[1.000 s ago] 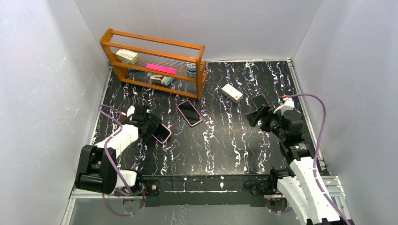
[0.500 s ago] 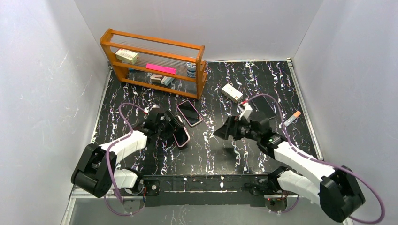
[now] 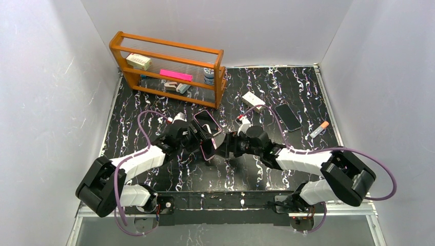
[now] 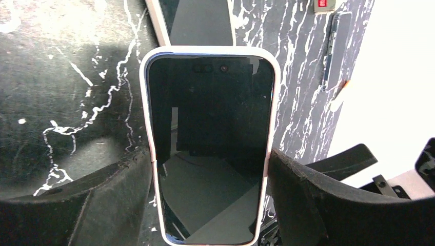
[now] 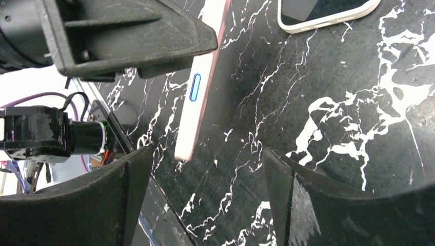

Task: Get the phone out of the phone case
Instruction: Pick up the phone at the center of the board.

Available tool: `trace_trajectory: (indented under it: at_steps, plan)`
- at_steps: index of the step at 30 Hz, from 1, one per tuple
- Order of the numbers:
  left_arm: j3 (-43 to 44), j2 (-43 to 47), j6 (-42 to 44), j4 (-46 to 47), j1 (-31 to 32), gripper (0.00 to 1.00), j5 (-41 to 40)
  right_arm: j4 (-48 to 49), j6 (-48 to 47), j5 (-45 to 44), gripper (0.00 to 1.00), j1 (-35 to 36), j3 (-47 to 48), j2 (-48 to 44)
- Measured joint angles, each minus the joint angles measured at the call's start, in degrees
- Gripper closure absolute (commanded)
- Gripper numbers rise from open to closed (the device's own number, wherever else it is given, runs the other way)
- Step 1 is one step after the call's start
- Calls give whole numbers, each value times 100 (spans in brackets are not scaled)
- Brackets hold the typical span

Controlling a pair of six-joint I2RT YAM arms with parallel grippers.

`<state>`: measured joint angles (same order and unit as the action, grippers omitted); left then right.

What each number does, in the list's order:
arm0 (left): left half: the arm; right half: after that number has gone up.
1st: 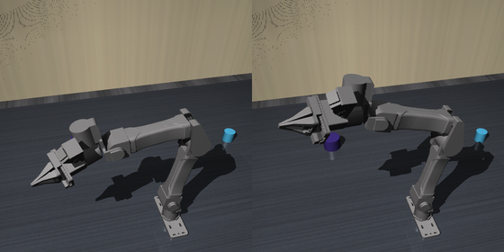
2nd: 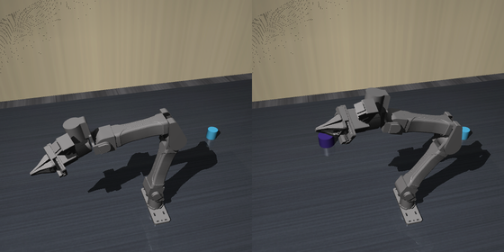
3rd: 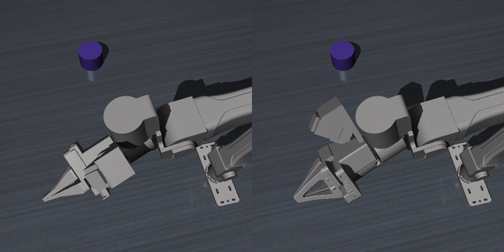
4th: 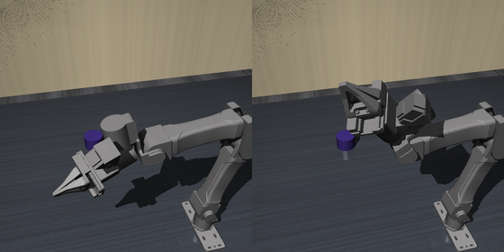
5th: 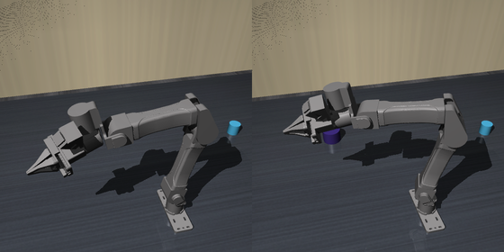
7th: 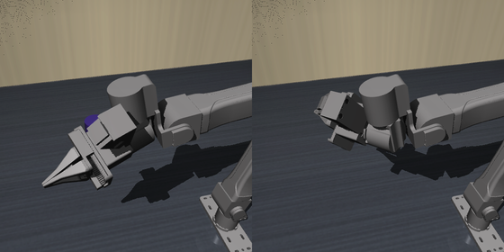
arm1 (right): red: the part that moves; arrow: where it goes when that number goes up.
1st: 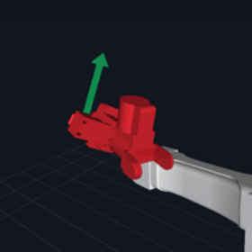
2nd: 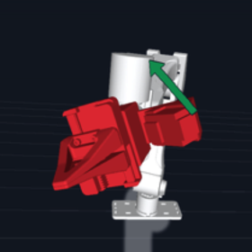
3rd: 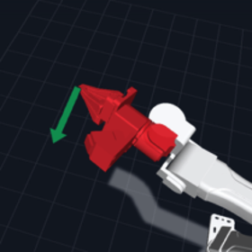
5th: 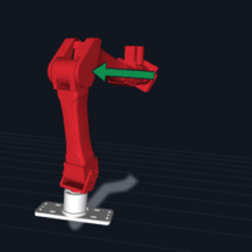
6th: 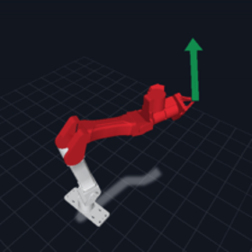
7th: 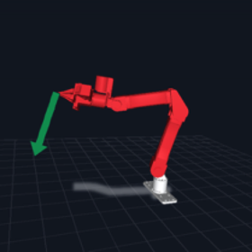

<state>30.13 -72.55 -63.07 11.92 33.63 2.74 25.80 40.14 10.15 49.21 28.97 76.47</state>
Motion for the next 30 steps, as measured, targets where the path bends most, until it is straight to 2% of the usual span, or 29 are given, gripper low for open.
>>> trace_trajectory:
  at_steps: [9,12,14,16,19,21,23,29,30]
  plan:
    - [-70,9,17,511,372,99,-269,713,190,-35,42,42,118,730]
    - [-210,9,85,813,466,95,-317,929,221,26,57,42,125,868]
    - [-302,13,144,938,492,90,-341,1104,234,83,71,42,127,911]
    - [-356,37,219,992,496,81,-376,1279,256,155,81,42,127,942]
    - [-431,238,417,1043,496,52,-476,1401,245,131,93,-9,125,1003]
    - [-483,409,566,1071,496,43,-549,1556,219,247,98,-66,125,1019]
    - [-529,588,745,1113,501,31,-640,1696,205,461,99,-151,122,1019]
    - [-544,1064,1303,1169,553,15,-741,2378,407,1143,99,-595,-149,986]
    - [-544,1180,1445,1213,549,10,-776,2415,485,1261,99,-721,-256,962]
